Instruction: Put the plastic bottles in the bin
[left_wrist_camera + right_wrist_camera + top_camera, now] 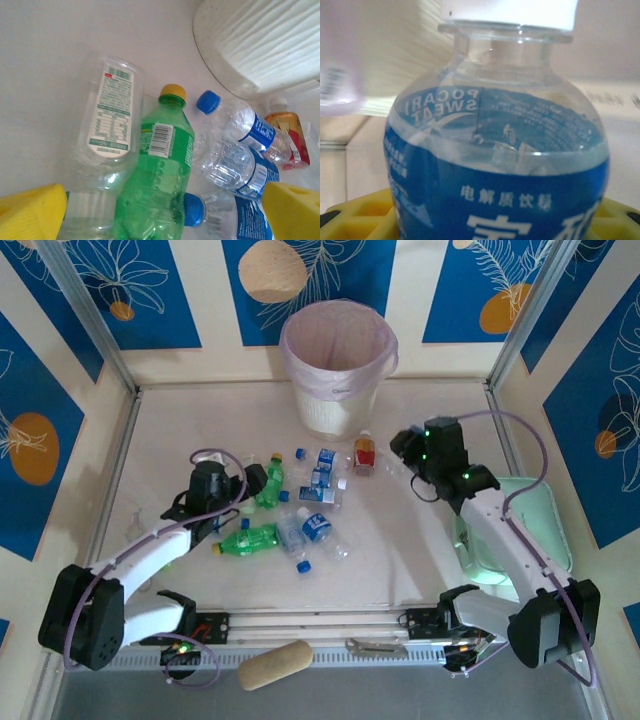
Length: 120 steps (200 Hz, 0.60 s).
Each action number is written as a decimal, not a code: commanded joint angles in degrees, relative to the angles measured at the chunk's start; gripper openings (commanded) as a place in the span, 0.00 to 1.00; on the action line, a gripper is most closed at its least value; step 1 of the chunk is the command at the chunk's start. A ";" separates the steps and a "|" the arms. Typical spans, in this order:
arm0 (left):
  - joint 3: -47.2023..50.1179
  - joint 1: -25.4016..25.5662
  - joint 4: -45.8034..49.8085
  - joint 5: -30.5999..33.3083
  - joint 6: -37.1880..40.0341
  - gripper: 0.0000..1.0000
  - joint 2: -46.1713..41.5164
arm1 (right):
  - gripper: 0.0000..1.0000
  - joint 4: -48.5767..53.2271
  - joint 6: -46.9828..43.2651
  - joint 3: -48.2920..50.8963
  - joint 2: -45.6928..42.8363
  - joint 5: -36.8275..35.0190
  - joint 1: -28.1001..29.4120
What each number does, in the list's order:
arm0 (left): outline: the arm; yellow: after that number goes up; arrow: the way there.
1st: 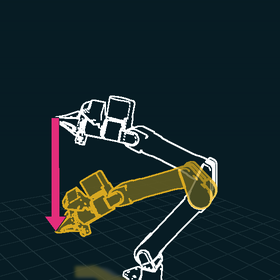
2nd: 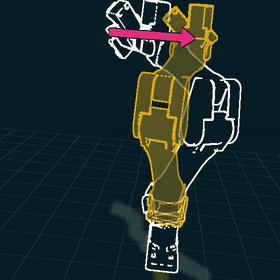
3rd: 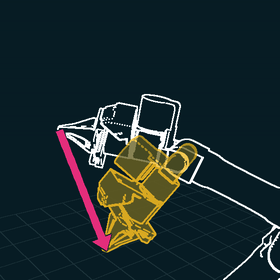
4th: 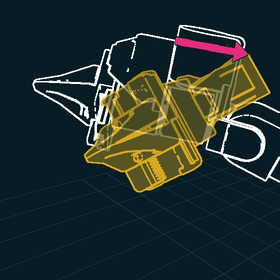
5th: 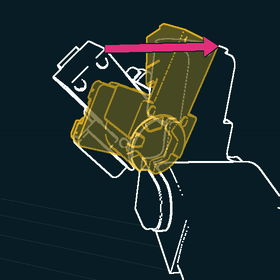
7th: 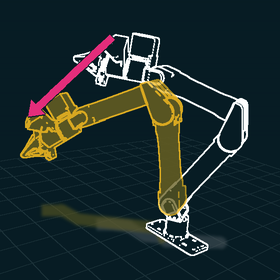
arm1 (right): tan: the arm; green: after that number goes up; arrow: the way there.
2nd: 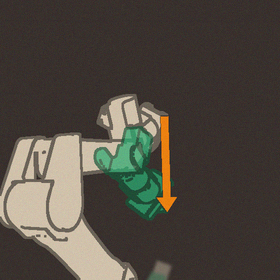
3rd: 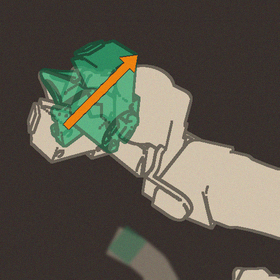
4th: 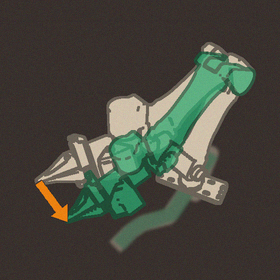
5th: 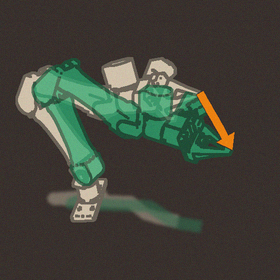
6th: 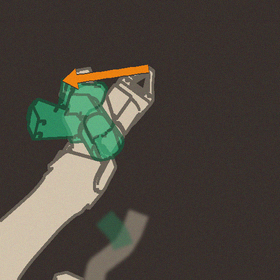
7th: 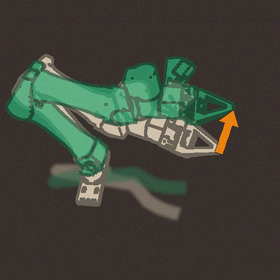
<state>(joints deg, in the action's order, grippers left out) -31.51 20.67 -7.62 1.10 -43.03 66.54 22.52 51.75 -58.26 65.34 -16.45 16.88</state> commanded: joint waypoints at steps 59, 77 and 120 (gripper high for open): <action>4.46 -3.95 3.03 -1.46 1.58 1.00 -6.90 | 0.52 -7.05 -18.26 -36.20 20.51 9.32 0.90; 5.54 -4.30 3.80 -1.20 1.85 1.00 -8.86 | 0.52 -4.56 -22.24 -47.21 27.94 10.20 1.65; 6.89 -4.71 5.65 -1.28 2.97 1.00 -12.25 | 0.53 4.35 -28.05 -72.58 45.71 7.46 2.89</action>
<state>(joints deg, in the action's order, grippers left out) -25.52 16.71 -3.60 0.43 -41.82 56.21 21.32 29.30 -121.36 104.55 -8.40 19.09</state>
